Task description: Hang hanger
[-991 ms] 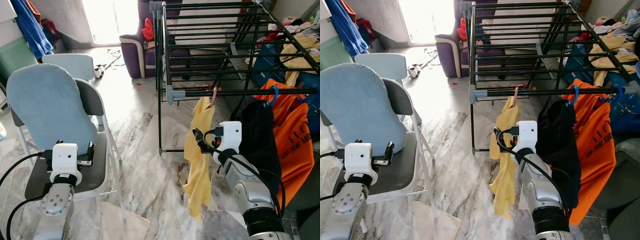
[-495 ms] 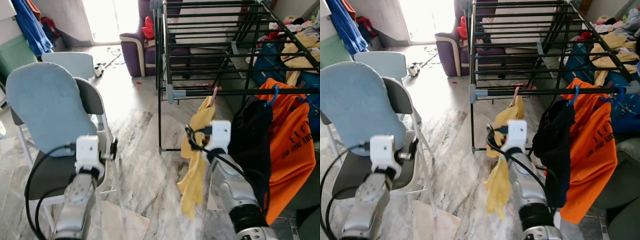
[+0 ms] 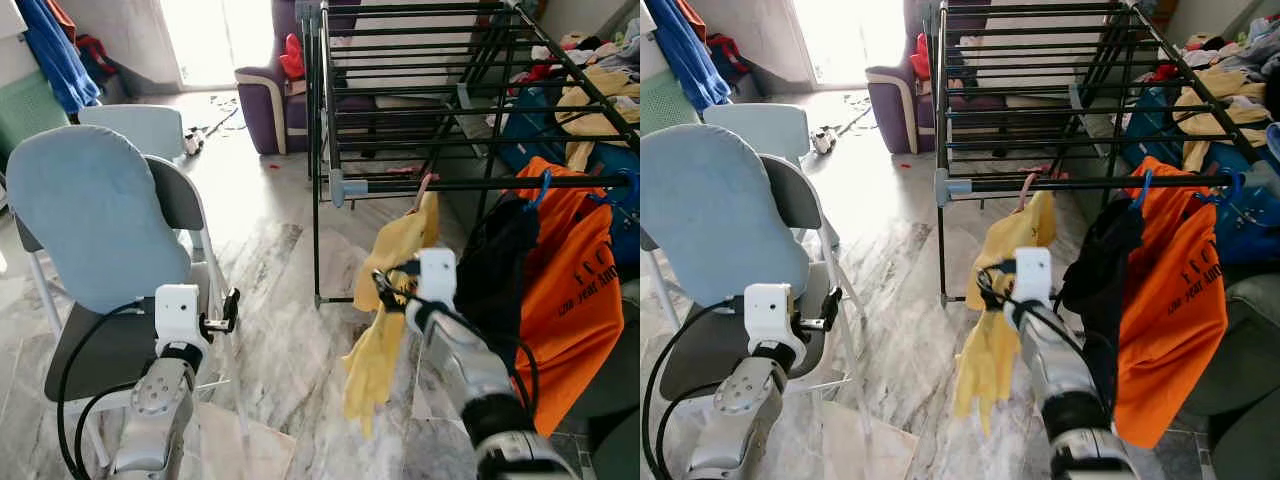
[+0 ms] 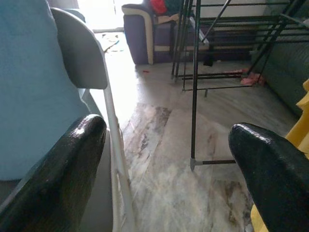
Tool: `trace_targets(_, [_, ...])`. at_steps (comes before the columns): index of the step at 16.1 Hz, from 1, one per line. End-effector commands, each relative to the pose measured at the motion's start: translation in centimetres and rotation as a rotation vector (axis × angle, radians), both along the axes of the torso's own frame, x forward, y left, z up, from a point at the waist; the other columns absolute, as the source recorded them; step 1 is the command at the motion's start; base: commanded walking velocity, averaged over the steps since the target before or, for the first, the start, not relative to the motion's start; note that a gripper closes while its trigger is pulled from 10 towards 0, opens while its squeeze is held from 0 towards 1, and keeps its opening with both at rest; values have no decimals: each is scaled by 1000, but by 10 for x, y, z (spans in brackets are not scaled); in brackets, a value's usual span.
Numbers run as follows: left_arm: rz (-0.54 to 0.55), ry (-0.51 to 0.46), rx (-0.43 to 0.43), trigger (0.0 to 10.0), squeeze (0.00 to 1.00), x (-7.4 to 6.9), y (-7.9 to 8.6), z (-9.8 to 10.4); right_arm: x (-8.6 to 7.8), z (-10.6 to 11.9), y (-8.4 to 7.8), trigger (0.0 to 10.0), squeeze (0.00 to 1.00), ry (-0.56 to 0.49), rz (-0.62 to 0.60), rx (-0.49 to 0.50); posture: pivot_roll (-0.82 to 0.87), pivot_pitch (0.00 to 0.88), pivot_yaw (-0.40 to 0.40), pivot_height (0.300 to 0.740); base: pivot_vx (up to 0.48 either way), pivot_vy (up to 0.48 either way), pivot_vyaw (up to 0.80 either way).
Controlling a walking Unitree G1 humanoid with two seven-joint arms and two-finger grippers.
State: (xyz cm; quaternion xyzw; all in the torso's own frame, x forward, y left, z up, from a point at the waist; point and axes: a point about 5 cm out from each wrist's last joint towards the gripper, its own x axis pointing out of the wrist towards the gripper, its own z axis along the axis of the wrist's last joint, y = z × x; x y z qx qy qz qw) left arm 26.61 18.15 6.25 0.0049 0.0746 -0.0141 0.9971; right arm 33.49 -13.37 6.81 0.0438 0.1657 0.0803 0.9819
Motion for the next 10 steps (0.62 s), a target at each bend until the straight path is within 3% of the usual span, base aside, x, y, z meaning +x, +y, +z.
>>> trace_targets(1, [0,17,0,10000,0,-1,0,-2,4,2,10,10000,0,2,40,15,-37,0,3,740,0,0,0])
trace_targets(4, [-16,24,-3,10000,0,-1,-2,-2,4,-4,27,10000,0,37,106,-13,-33,0,2,740,0,0,0])
trace_targets(7, [-25,32,-3,10000,0,0,-2,-3,2,-15,24,10000,0,128,89,-20,-37,0,6,740,0,0,0])
trace_targets(8, [-38,42,-2,10000,0,0,-4,-4,1,-22,14,10000,0,195,15,-16,-34,0,3,740,0,0,0])
trace_targets(10, [-42,45,-3,10000,0,1,-4,-4,1,-24,10,10000,0,216,-16,-24,-34,0,3,740,0,0,0])
